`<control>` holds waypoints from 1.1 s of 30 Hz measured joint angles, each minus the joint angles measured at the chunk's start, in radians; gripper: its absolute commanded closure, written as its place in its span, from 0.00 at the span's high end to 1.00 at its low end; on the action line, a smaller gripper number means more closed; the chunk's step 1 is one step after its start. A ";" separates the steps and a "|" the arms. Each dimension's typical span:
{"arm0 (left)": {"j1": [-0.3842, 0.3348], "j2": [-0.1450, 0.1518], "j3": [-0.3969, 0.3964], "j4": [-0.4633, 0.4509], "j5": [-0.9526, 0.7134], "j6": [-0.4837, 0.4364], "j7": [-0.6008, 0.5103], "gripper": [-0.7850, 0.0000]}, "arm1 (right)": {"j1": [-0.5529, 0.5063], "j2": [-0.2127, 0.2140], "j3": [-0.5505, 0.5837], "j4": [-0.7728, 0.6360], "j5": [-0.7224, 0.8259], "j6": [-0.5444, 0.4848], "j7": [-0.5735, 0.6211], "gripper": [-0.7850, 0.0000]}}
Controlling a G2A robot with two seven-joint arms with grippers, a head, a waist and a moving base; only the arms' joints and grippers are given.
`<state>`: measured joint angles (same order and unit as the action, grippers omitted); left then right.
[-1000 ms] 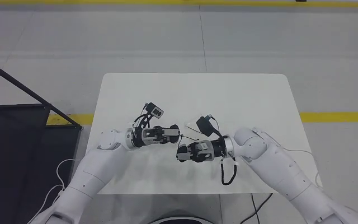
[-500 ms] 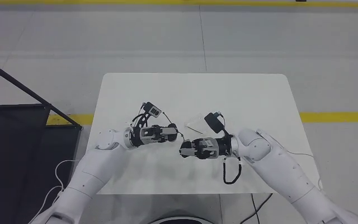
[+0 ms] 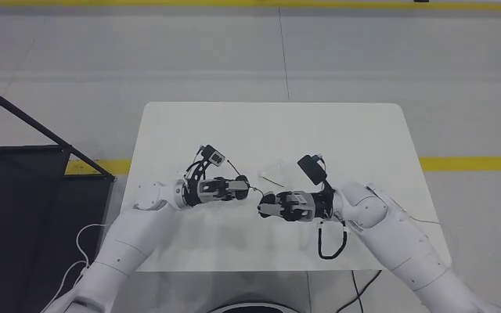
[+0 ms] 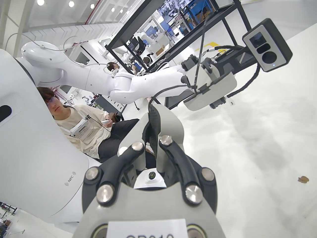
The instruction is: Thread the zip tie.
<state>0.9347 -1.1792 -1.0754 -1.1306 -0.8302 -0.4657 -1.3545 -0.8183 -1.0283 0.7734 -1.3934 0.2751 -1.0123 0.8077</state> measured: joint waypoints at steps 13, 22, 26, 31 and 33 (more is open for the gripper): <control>0.007 0.007 0.002 -0.022 0.096 0.033 -0.033 0.00 | -0.047 0.005 0.056 -0.028 0.001 0.000 0.000 0.00; 0.014 0.013 0.008 -0.027 0.152 0.035 -0.035 0.00 | -0.068 0.006 0.085 -0.042 0.000 0.000 0.000 0.00; 0.014 0.017 0.010 -0.024 0.184 0.029 -0.029 0.00 | -0.082 0.006 0.104 -0.051 0.000 0.000 0.000 0.00; 0.018 0.022 0.009 -0.024 0.204 0.024 -0.024 0.00 | -0.106 0.006 0.138 -0.066 0.006 0.000 0.000 0.00; 0.019 0.025 0.007 -0.025 0.211 0.022 -0.022 0.00 | -0.119 0.005 0.156 -0.075 0.007 0.000 0.000 0.00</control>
<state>0.9541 -1.1542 -1.0688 -1.1552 -0.6190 -0.4441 -1.3760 -0.9371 -1.0232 0.9294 -1.4685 0.2824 -1.0123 0.8077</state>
